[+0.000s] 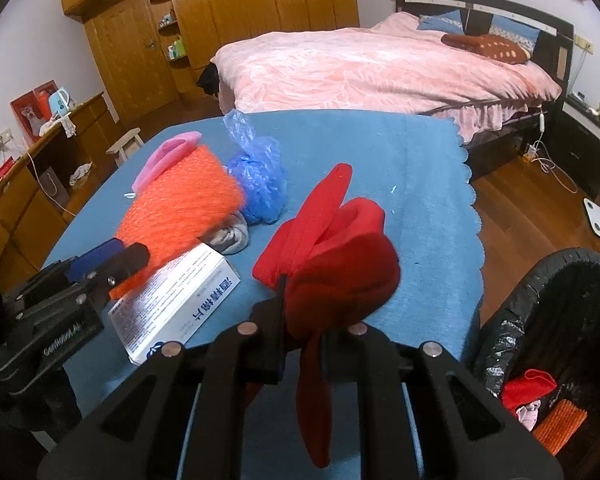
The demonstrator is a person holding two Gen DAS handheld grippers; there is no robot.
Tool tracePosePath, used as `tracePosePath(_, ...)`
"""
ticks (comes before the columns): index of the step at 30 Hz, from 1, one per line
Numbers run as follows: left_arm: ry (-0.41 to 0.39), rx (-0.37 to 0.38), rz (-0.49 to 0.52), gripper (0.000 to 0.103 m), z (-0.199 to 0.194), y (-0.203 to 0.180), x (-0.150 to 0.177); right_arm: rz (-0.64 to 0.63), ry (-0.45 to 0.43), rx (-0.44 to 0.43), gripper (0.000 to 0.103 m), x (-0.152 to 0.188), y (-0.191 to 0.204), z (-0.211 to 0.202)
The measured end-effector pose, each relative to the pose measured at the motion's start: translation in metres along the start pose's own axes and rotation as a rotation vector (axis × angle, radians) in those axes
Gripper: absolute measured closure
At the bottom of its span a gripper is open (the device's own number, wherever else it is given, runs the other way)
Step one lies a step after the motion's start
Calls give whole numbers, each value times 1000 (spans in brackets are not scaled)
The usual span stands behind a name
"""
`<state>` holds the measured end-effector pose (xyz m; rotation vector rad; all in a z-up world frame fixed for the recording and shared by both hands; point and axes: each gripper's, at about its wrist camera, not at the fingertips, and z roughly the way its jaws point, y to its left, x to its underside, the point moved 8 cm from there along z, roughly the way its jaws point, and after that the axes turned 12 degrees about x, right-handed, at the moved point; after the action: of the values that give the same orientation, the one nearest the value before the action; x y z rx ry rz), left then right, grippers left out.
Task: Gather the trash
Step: 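Grasp the orange bubble mesh with left tool while right tool holds the glove, then lift the orange bubble mesh with left tool while right tool holds the glove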
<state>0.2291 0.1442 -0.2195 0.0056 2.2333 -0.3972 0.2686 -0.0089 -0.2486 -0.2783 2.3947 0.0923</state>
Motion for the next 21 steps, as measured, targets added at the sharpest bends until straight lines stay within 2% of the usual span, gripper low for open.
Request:
tracePosePath(2, 19, -5, 9, 46, 5, -1, 3, 4, 2, 2, 91, -1, -1, 1)
tracePosePath(5, 60, -27, 12, 46, 14, 0, 9, 5, 5, 3, 91, 0, -1, 3)
tracePosePath(8, 52, -24, -2, 65, 14, 2, 7, 6, 5, 3, 91, 1, -2, 3)
tracePosePath(15, 12, -27, -21, 85, -4, 8, -2, 17, -8, -1, 90, -2, -5, -2)
tracePosePath(21, -50, -6, -28, 88, -32, 4, -17, 24, -62, -28, 90, -13, -4, -25)
